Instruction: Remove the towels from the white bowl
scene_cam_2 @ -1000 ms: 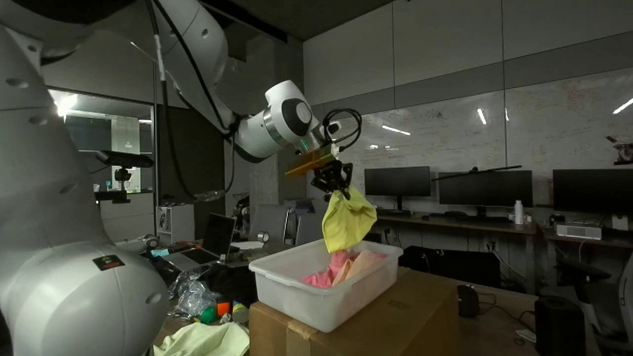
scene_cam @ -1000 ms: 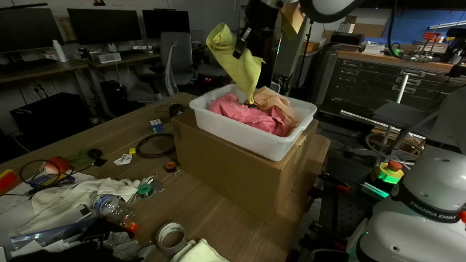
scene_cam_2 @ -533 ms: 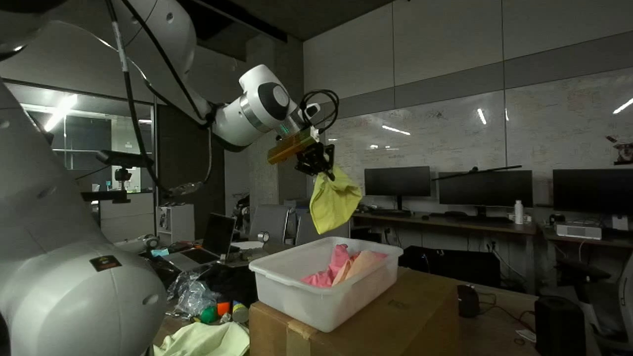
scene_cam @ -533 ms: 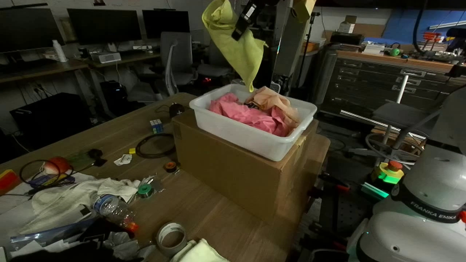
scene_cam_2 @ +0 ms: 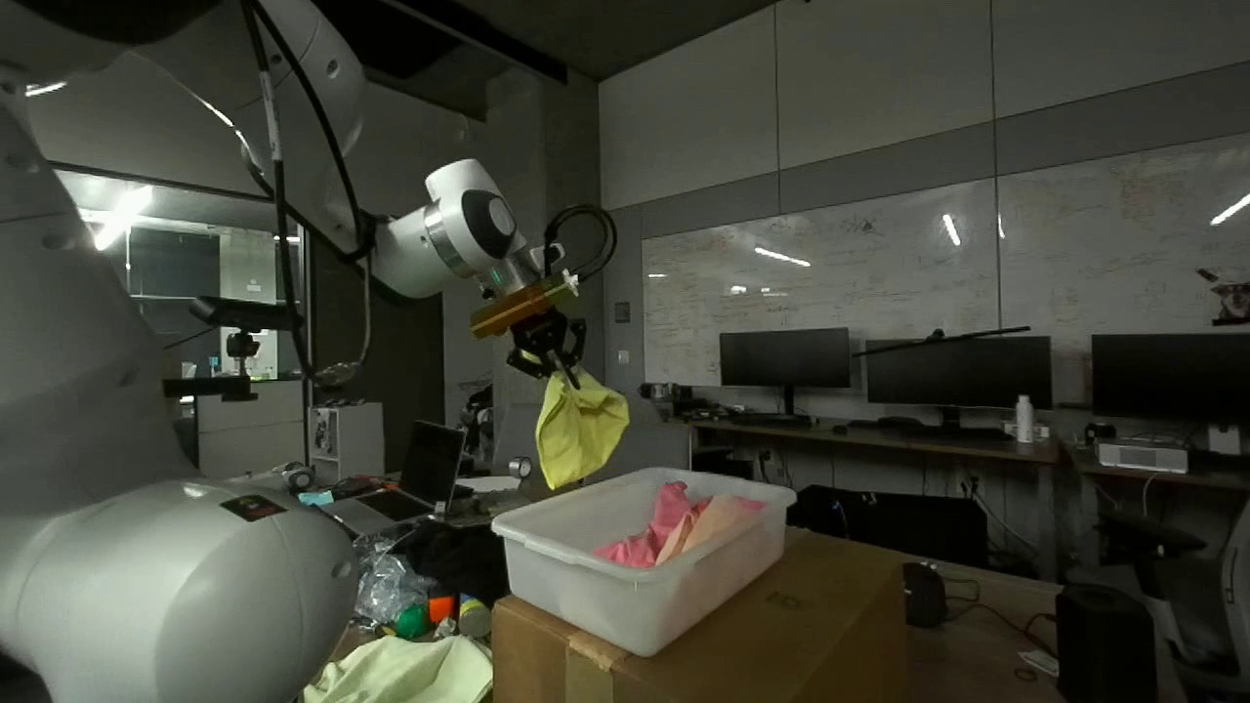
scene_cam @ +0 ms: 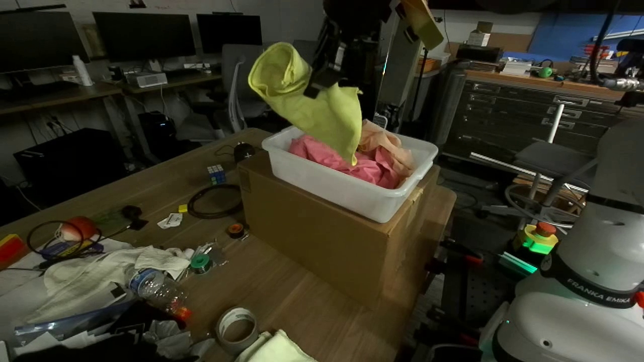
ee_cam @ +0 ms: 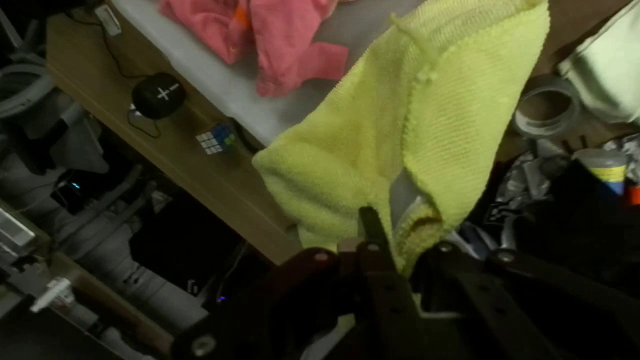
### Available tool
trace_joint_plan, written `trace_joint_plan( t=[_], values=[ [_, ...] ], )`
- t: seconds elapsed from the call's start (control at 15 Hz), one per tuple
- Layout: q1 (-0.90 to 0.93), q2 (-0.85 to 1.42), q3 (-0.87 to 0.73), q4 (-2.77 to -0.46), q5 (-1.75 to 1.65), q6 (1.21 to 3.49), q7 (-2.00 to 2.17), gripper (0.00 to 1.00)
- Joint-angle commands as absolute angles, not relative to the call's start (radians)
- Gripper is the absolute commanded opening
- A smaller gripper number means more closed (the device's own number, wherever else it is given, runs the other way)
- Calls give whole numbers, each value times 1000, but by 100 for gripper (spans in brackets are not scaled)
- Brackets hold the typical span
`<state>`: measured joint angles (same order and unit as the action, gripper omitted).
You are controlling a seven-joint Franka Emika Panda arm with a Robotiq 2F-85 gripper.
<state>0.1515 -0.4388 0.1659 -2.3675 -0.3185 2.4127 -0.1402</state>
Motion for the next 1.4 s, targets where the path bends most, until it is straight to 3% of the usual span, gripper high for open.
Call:
trace_joint_plan(
  t=[0.0,0.47,0.8,0.87,0.93,1.33],
  values=[
    [248,-402,154,-2312,-234,2350,-311,4],
    [423,-322,100,-2249,93,2271,-645,4],
    [415,-253,112,-2173,239,2091,-818,6],
    [406,-245,120,-2161,235,2062,-831,38],
    [398,-237,127,-2152,226,2043,-844,39],
    [341,-224,167,-2144,138,2032,-769,84]
  ],
)
